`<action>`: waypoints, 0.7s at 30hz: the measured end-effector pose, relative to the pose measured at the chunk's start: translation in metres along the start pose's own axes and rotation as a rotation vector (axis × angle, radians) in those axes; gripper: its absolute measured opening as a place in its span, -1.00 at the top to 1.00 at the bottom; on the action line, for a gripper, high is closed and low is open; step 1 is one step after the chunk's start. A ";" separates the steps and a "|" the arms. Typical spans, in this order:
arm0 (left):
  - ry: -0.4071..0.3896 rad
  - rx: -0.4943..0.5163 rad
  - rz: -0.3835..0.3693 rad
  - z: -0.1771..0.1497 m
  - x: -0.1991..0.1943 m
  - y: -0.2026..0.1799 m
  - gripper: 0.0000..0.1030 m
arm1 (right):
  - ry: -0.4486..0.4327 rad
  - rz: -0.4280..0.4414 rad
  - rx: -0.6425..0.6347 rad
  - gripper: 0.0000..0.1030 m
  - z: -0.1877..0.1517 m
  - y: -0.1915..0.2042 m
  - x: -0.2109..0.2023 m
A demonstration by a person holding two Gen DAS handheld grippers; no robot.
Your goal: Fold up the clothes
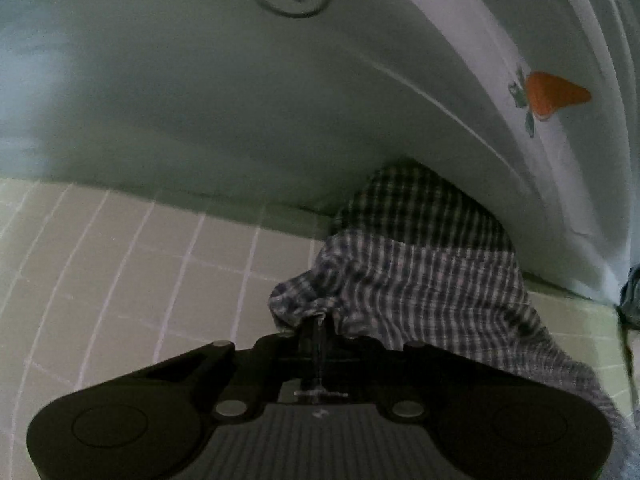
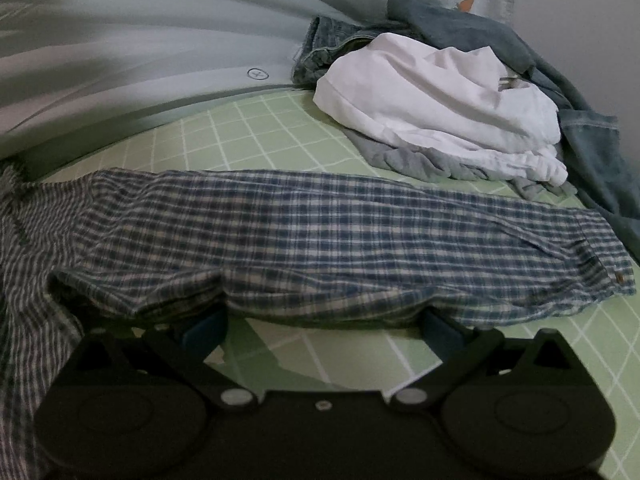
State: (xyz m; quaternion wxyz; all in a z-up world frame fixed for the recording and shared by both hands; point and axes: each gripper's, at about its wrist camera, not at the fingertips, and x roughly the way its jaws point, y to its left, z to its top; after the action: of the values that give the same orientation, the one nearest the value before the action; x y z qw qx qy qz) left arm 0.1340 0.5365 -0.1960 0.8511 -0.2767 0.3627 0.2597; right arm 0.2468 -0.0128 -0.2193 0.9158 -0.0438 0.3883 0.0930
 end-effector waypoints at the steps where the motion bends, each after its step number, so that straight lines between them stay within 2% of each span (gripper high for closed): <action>1: 0.000 -0.007 -0.001 0.002 0.002 0.001 0.97 | 0.002 0.001 -0.001 -1.00 0.000 0.000 0.000; 3: 0.008 -0.060 -0.014 0.005 0.002 0.009 0.94 | 0.016 0.010 -0.006 -1.00 0.000 -0.002 -0.002; 6: 0.011 -0.124 0.000 0.010 -0.003 0.018 0.77 | 0.037 0.022 -0.012 -1.00 0.001 -0.005 -0.004; 8: -0.022 -0.115 0.055 0.013 -0.016 0.015 0.26 | 0.051 0.031 -0.016 -1.00 0.001 -0.007 -0.006; 9: -0.047 -0.104 0.083 0.014 -0.025 0.012 0.12 | 0.057 0.035 -0.018 -1.00 0.001 -0.008 -0.007; 11: -0.099 -0.093 0.119 0.014 -0.047 0.007 -0.56 | 0.071 0.043 -0.023 -1.00 0.001 -0.009 -0.008; 16: -0.202 -0.004 0.154 -0.013 -0.116 -0.027 -0.91 | 0.077 0.049 0.057 -1.00 -0.010 -0.028 -0.027; 21: -0.261 0.130 0.135 -0.078 -0.182 -0.086 -1.00 | 0.050 0.038 0.220 -1.00 -0.018 -0.065 -0.045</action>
State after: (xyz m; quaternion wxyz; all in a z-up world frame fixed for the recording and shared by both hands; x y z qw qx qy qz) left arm 0.0428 0.3805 -0.0788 0.8879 -0.1598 0.2828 0.3259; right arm 0.2172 -0.0851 -0.1991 0.9030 0.0622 0.4198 0.0661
